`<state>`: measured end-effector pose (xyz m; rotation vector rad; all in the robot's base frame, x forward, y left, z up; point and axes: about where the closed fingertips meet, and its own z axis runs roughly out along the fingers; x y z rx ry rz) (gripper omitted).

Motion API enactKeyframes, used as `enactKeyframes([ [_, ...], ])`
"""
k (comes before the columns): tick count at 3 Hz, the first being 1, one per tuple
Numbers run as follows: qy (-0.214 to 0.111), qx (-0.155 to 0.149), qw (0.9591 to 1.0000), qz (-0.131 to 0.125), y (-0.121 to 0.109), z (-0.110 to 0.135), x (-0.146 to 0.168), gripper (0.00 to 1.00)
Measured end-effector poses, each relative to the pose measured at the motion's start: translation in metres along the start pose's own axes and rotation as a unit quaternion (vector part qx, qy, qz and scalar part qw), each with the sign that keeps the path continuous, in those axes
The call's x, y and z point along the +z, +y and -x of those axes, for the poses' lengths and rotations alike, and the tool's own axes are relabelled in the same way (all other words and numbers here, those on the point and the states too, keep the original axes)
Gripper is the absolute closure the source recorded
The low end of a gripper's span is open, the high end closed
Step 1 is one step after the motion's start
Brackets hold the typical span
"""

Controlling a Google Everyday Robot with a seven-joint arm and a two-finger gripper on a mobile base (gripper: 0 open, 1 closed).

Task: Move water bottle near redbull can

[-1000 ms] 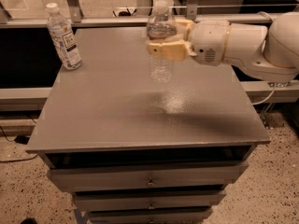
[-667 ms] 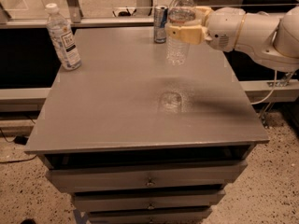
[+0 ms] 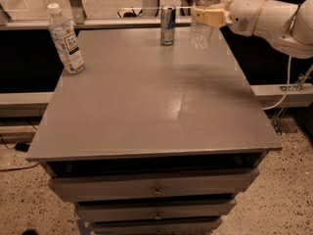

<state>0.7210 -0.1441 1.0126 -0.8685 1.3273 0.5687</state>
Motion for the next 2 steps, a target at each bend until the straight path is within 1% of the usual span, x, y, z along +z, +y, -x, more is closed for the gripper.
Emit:
enactKeyframes([
  [1, 0.019, 0.000, 0.9994, -0.031, -0.039, -0.018, 0.011, 1.00],
  [2, 0.024, 0.014, 0.9983, -0.050, -0.064, -0.043, 0.037, 1.00],
])
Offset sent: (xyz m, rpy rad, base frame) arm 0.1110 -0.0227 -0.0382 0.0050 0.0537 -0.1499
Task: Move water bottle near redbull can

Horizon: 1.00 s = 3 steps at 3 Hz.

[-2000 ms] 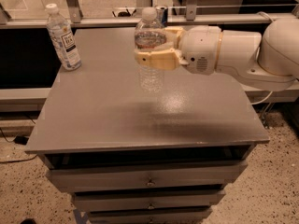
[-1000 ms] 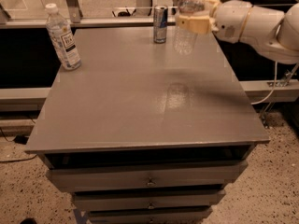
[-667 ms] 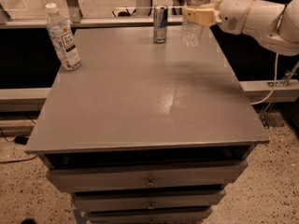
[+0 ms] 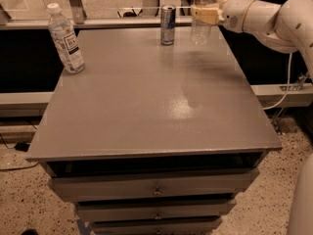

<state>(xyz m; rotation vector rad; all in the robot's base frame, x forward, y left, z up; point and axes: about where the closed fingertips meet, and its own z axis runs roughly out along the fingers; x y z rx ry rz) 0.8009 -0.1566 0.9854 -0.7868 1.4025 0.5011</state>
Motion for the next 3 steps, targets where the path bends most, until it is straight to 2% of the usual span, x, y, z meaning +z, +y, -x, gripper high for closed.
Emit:
enactKeyframes([
  [1, 0.004, 0.011, 0.9998, -0.015, -0.008, -0.014, 0.019, 1.00],
  [3, 0.011, 0.028, 0.9994, -0.020, -0.012, -0.033, 0.051, 1.00],
])
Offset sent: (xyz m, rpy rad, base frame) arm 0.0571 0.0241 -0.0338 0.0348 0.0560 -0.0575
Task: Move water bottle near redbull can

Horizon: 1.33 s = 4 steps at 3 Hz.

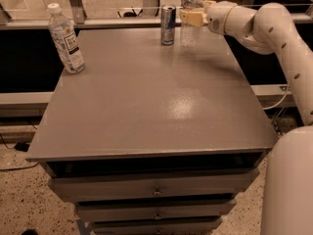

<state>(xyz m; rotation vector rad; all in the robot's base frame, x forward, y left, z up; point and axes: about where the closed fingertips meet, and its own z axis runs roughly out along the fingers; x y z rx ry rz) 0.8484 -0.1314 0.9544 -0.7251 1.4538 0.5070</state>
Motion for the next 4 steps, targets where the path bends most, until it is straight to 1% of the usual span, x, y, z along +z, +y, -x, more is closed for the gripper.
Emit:
enactKeyframes([
  [1, 0.000, 0.002, 1.0000, 0.000, -0.002, -0.003, 0.010, 1.00],
  [2, 0.006, 0.000, 1.0000, 0.003, -0.003, -0.007, 0.019, 0.84],
  [3, 0.012, -0.001, 0.9999, 0.000, -0.006, -0.013, 0.022, 0.62],
  [4, 0.016, 0.005, 0.9998, -0.004, -0.010, -0.022, 0.022, 0.30],
])
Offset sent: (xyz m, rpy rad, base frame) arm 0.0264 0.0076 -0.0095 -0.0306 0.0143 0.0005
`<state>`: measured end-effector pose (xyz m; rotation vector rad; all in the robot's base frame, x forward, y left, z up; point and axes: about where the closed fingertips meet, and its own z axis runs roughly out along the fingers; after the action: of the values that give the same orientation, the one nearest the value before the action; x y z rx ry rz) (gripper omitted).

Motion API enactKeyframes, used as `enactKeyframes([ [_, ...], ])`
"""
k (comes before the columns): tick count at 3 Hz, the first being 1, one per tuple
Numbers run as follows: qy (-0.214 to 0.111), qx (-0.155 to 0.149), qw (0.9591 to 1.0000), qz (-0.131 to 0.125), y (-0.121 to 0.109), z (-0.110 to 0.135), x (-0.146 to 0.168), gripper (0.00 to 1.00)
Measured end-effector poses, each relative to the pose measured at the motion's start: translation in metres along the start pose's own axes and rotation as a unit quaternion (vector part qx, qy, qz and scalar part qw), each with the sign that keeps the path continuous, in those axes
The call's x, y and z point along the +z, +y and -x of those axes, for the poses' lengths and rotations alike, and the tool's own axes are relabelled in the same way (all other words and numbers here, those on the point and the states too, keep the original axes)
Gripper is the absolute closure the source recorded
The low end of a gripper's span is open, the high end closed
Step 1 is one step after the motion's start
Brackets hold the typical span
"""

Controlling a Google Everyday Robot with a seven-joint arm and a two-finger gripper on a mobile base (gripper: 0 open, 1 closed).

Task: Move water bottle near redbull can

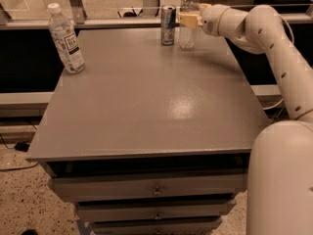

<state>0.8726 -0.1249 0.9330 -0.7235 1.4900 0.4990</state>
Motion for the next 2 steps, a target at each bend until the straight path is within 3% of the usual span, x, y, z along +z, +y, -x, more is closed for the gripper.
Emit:
enactKeyframes([
  [1, 0.001, 0.006, 1.0000, -0.002, -0.0005, -0.0058, 0.0006, 0.07],
  [2, 0.001, 0.013, 0.9999, -0.001, 0.0007, -0.0113, 0.0016, 0.00],
])
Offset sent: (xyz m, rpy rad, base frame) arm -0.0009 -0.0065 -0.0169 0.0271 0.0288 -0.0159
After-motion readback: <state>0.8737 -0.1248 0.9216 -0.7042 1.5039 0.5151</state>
